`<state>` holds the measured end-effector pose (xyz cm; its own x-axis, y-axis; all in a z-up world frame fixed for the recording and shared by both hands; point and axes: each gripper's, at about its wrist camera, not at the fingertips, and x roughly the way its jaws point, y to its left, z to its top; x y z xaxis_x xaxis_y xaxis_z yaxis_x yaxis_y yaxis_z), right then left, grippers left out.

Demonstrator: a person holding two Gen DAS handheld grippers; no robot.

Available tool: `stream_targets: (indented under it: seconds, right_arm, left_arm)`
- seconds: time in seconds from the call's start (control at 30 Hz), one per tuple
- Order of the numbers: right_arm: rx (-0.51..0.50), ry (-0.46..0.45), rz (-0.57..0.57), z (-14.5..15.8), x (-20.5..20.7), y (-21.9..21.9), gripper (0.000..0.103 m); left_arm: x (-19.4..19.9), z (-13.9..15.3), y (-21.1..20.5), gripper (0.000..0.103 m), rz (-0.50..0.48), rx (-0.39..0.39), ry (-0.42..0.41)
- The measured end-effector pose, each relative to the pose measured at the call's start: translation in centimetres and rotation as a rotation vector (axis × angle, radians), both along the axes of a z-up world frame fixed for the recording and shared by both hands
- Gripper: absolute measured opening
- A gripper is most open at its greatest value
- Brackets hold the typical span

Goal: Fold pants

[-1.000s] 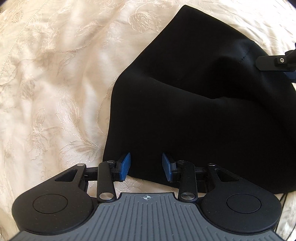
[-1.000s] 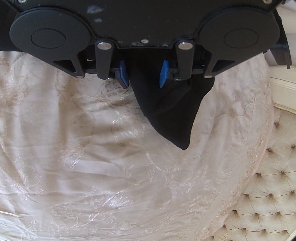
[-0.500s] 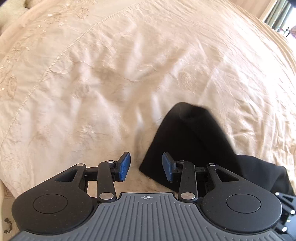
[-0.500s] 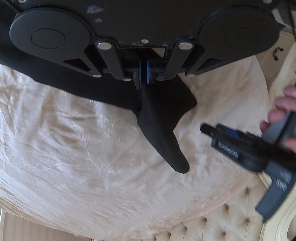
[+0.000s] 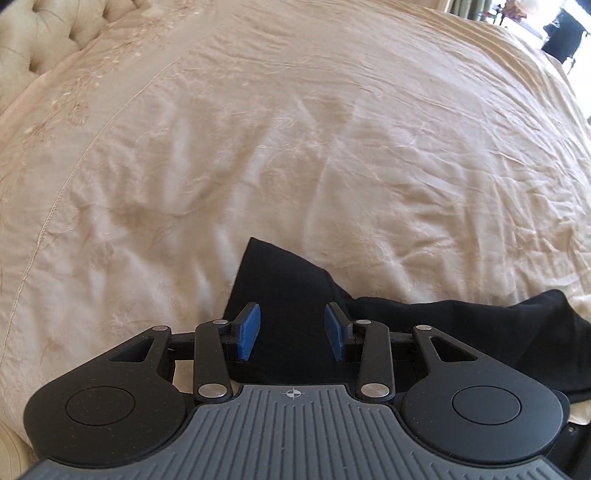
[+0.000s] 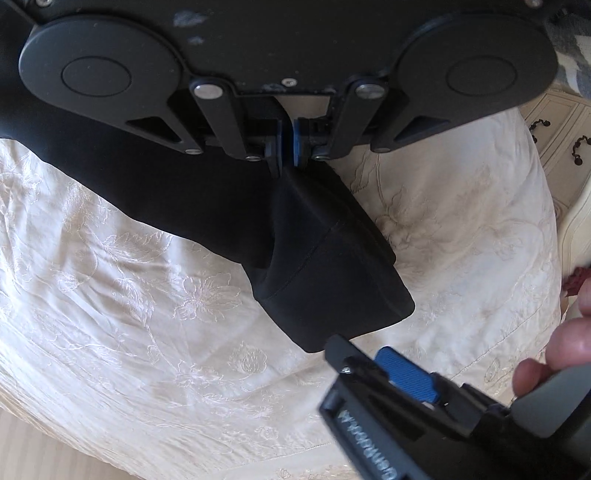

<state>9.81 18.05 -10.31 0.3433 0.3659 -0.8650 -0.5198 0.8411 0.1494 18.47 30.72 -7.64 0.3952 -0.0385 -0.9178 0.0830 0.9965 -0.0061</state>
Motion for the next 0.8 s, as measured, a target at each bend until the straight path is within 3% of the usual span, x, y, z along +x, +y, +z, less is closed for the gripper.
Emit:
stream_targets:
  seconds: [0.27,0.33,0.47,0.6,0.8]
  right_arm:
    - [-0.038,0.027,0.006,-1.8,-0.9,0.8,0.008]
    - [-0.032,0.022,-0.001,-2.0,-1.0,0.6,0.013]
    - [0.026,0.035,-0.049,-0.6,-1.2,-1.2,0.021]
    - [0.089,0.038,-0.179,1.7,-1.0,-5.7,0.022]
    - [0.131,0.022,-0.450,4.2,2.1,-14.7,0.030]
  left_arm:
    - [-0.2,-5.5,-2.0,0.038,-0.094,0.091,0.126]
    - [-0.1,-7.5,-1.7,0.038,-0.085,0.131,0.176]
    - [0.0,-10.2,-0.6,0.038,-0.056,0.129,0.234]
    - [0.0,-10.7,-0.4,0.038,-0.058,0.135,0.237]
    - [-0.5,-10.1,-0.8,0.038,-0.068,0.174,0.235]
